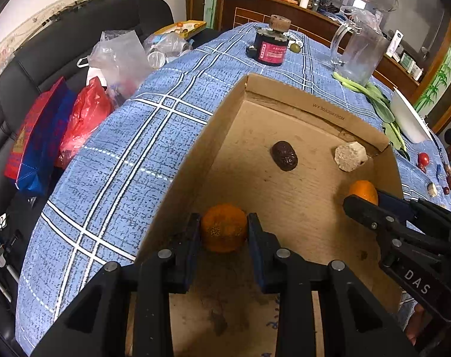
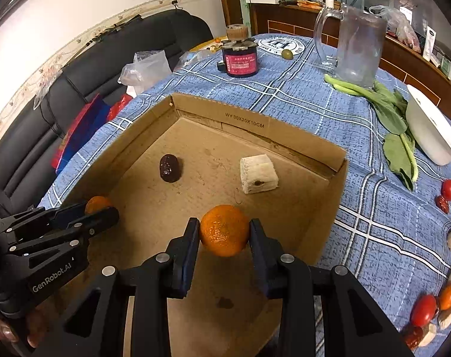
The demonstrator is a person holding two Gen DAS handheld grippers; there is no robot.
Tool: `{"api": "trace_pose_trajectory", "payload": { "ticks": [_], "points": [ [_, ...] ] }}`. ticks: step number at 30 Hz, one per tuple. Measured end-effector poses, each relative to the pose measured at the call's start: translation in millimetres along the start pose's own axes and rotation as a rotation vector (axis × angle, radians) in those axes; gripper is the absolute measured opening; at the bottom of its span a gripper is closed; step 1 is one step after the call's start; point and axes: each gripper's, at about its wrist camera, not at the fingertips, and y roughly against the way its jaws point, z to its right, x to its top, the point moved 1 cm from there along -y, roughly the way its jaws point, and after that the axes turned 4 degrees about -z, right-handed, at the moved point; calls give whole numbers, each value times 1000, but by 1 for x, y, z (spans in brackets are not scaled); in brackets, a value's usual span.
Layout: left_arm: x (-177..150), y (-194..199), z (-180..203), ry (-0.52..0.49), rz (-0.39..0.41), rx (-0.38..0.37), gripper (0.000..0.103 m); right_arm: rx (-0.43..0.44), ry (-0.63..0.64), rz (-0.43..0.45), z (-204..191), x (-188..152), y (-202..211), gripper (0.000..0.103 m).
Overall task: Organize fruits
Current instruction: 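Carry the tangerines over the cardboard tray with both grippers, then open both grippers to drop the tangerines into the tray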
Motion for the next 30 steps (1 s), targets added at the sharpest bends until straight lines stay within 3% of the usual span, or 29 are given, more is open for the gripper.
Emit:
{"api": "trace_pose_trajectory", "payload": {
  "ticks": [6,15,20,30],
  "points": [
    [2,-1,1,-3,-8,4,31,-17,15,-12,-1,1,-8,37],
    [-3,8,0,6,-8,13,52,-38,14,-6,-1,-3,5,38],
    [-12,20,2,-1,4,20,63,-65,16,14,-3,-9,23,54],
    [-39,62,-6,-6,78,16,67,-76,-21,46,-4,-46,74,54]
  ]
}}
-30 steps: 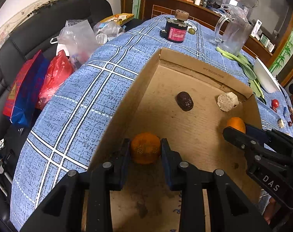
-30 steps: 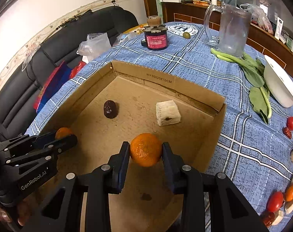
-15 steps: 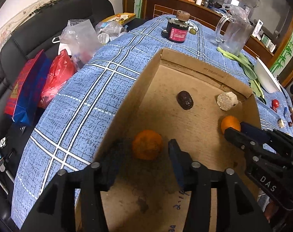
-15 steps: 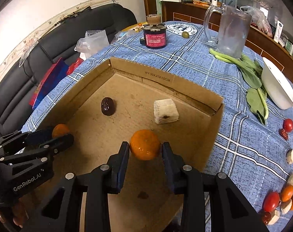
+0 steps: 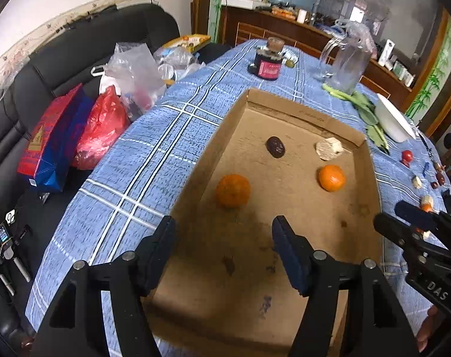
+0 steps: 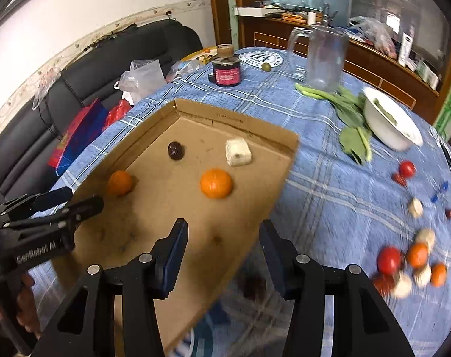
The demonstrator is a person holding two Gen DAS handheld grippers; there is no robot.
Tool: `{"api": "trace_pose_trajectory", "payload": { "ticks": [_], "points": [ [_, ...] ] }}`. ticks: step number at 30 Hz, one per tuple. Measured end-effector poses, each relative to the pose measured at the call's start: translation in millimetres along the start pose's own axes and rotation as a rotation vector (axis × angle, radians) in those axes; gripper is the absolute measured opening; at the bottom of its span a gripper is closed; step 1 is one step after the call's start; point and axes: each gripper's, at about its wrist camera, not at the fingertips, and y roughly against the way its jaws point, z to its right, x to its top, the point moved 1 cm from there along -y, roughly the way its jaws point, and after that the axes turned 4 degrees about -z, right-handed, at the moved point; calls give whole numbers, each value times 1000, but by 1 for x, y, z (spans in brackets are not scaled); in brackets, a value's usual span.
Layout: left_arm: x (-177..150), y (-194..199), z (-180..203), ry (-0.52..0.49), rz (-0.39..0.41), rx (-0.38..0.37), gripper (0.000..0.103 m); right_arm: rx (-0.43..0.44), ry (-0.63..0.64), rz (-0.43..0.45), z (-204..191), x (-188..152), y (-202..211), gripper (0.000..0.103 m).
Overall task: Organize fruits
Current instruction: 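Open both grippers to drop the tangerines into the tray, then withdraw both tools from the tray back toward the fruits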
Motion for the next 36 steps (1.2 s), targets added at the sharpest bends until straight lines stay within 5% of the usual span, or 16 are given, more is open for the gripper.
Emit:
{"api": "trace_pose_trajectory", "payload": {
  "ticks": [7,12,23,30,36],
  "points": [
    [-29,32,20,-37,73,-3,67,-61,-22,12,13,-50,45,55],
    [-51,53,47,-56,103,-6,67,-111,-43,46,36,-93,79,71],
    [-97,70,169,-252,96,-78,81,-139,-153,35,111,-175,118,71],
    [-116,67,218,-331,67,-69,83,-200,-250,85,164,-198,141,92],
    [-122,61,232,-344,37,-54,83,-216,-301,77,203,-199,141,93]
  ]
}}
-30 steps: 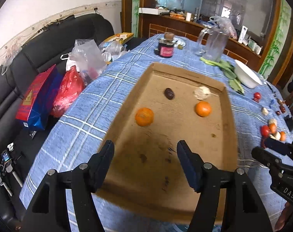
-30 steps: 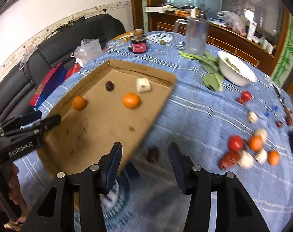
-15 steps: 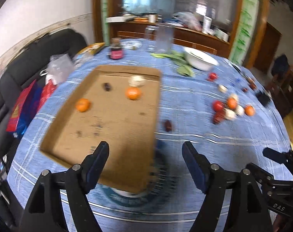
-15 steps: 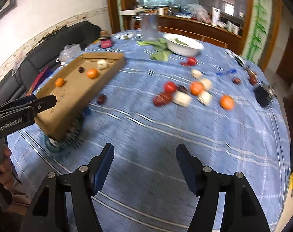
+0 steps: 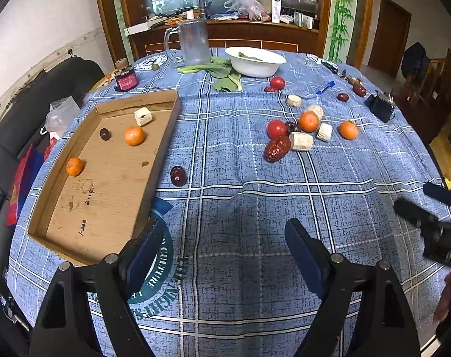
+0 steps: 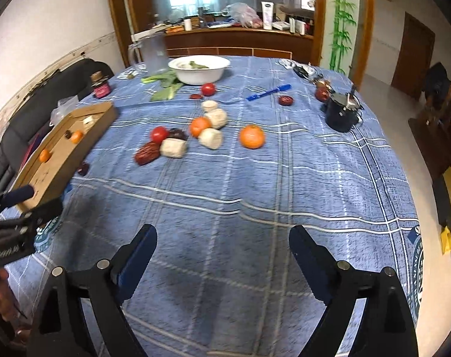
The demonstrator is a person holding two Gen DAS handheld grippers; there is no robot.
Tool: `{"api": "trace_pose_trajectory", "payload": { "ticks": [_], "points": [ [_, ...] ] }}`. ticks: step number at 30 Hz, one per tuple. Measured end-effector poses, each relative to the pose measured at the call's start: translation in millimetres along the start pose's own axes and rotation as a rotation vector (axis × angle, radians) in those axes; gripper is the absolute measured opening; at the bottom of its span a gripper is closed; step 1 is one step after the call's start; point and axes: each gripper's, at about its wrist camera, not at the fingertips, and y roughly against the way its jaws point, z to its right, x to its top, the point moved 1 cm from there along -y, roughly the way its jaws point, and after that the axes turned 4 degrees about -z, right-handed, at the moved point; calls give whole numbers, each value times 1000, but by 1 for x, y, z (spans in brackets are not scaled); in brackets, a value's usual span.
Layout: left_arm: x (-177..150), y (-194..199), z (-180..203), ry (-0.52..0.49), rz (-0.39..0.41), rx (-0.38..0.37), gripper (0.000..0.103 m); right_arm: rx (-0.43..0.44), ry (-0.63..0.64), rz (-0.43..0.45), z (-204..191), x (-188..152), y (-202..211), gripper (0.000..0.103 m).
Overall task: Organize fruits
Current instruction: 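Withdraw both tools from the tray back toward the fruits, then grasp a tangerine with the right gripper while the left grasps a dried date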
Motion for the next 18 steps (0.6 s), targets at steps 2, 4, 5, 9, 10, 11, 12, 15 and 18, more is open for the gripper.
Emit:
{"api": "trace_pose_trajectory", "payload": {
  "ticks": [2,4,5,9,10,11,12,15,18],
  "points": [
    [1,-3,1,-4,-9,1,83,15,-8,9,10,8,-6,93],
    [3,-7,3,-6,-24,5,83,13,-4,19,21,21,-14,93],
    [4,-10,3,-6,-30,4,83,20,-4,19,25,27,-18,93],
    [14,-20,4,-1,-50,15,83,27,5,20,42,63,-46,93],
    [17,-23,5,-1,-56,14,83,17,11,20,44,68,-52,93],
    [20,-27,6,-4,-64,15,83,14,26,12,46,77,-63,93],
    [23,-30,7,-7,-68,19,83,13,36,6,45,83,-70,93],
    [32,-41,11,-17,-81,26,83,-11,101,-10,37,97,-94,92],
    [43,-50,14,-16,-93,10,83,-39,148,-38,32,103,-112,67]
  ]
}}
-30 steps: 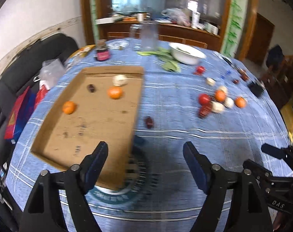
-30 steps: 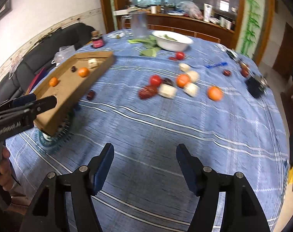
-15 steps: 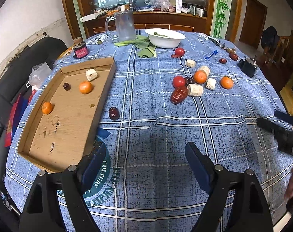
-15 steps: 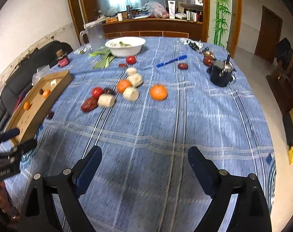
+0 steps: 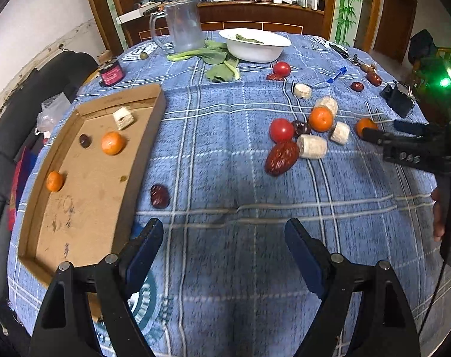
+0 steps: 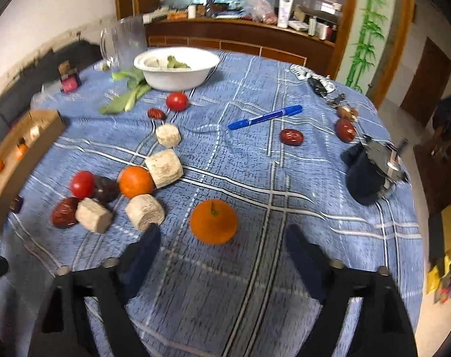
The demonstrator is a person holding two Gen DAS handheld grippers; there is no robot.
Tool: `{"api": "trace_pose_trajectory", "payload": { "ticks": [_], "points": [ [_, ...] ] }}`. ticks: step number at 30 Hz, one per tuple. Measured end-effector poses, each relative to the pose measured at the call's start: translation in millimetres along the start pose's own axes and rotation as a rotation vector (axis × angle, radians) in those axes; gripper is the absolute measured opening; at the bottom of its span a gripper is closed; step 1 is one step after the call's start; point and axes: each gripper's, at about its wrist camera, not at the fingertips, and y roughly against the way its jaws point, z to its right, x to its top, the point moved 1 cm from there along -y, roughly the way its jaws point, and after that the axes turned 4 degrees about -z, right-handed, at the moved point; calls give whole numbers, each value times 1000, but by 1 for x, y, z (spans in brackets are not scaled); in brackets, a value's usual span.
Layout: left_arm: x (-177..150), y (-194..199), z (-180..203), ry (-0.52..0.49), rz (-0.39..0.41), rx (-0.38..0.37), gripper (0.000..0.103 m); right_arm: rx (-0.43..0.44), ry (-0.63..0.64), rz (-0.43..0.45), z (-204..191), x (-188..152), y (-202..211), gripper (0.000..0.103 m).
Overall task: Organize fruits
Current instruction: 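Grasp a tangerine with the right gripper while the left grasps a dried date, then carry the tangerine and date over the cardboard tray with both grippers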
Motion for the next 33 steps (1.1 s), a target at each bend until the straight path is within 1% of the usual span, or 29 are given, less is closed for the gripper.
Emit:
{"api": "trace_pose_trajectory", "payload": {
  "ticks": [1,3,4,5,8,10,13,14,15,16,17,18,19,20,22,24,27,30,33],
  "points": [
    [4,-3,1,1,-2,-6,83,16,9,-15,-1,1,-5,53],
    [14,-12,5,-4,-9,-19,83,37,32,-44,-3,3,-14,41],
    [20,-18,6,-1,-23,-31,83,16,46,-43,-4,3,-16,38],
    [25,-24,7,3,-34,-40,83,12,56,-38,-4,3,-17,38],
    [38,-40,9,18,-51,-65,83,37,52,-19,-1,1,-11,38],
    [45,-51,13,17,-76,-95,83,45,50,-6,1,-2,-5,38],
    [52,-65,24,-20,-105,-155,83,57,33,-4,6,-6,0,38],
    [53,-67,28,-37,-100,-156,83,62,28,-5,7,-6,0,38],
    [56,-71,31,-59,-92,-139,83,65,19,-8,10,-7,0,38],
    [58,-74,33,-67,-89,-133,81,65,13,-9,11,-7,-1,38],
    [60,-78,33,-65,-93,-142,70,65,5,-10,13,-8,0,38],
    [61,-79,32,-59,-77,-130,68,68,-4,-11,15,-9,0,38],
    [62,-79,32,-58,-65,-136,61,73,-11,-11,17,-10,0,38],
    [62,-78,32,-63,-52,-133,46,78,-24,-10,18,-11,1,38],
    [61,-75,29,-72,-42,-136,27,92,-43,-16,21,-14,3,39],
    [61,-74,23,-54,-47,-159,27,95,-51,-16,22,-17,5,39],
    [57,-72,15,-18,-56,-165,27,90,-65,-10,22,-21,10,39],
    [48,-66,9,11,-61,-171,27,98,-87,-5,22,-27,18,39],
    [35,-55,6,23,-59,-189,27,77,-82,7,19,-33,29,39]
  ]
}}
